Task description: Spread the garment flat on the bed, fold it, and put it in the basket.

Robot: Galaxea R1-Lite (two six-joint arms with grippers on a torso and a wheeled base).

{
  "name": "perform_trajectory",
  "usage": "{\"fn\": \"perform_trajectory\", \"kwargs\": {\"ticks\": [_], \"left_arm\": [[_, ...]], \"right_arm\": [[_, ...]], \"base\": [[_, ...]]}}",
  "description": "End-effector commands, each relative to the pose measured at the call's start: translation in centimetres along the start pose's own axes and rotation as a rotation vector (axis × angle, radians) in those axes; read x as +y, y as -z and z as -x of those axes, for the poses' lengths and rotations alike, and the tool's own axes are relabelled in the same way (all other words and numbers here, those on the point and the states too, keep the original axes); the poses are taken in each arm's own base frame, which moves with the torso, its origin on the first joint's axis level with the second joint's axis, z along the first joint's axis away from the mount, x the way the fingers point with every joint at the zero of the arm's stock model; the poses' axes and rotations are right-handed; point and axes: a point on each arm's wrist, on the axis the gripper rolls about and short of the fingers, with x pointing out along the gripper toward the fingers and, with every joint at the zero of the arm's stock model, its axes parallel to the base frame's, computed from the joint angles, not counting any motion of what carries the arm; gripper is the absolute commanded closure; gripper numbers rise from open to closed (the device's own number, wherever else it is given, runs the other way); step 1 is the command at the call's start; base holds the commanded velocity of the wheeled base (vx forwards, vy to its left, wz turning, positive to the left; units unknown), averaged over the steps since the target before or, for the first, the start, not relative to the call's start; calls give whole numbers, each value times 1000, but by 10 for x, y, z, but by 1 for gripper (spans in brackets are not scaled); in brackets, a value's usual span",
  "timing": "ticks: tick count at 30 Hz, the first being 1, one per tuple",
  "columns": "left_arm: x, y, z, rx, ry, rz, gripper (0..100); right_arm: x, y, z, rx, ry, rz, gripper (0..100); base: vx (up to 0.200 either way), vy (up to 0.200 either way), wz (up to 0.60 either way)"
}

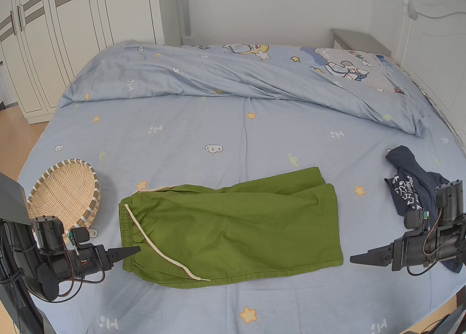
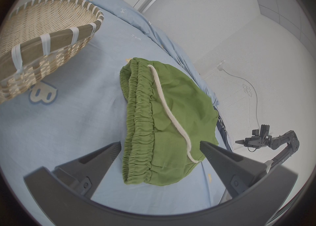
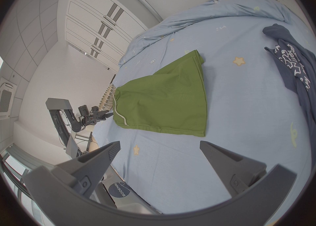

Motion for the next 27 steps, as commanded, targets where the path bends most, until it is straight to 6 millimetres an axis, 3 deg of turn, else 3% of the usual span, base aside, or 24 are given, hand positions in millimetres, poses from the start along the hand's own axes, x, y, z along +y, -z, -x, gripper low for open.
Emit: {"fn": "perform_trajectory", "kwargs": {"ticks": [1,27], "left_arm": [[11,28,-5,84,-30,95,0],[7,24,-9,59,-57,158,0]], "right_arm": [[0,0,0,-1,-1,1,0],[0,4,0,-40,-10,48,0]], "base": [[0,0,0],[0,0,0]]}}
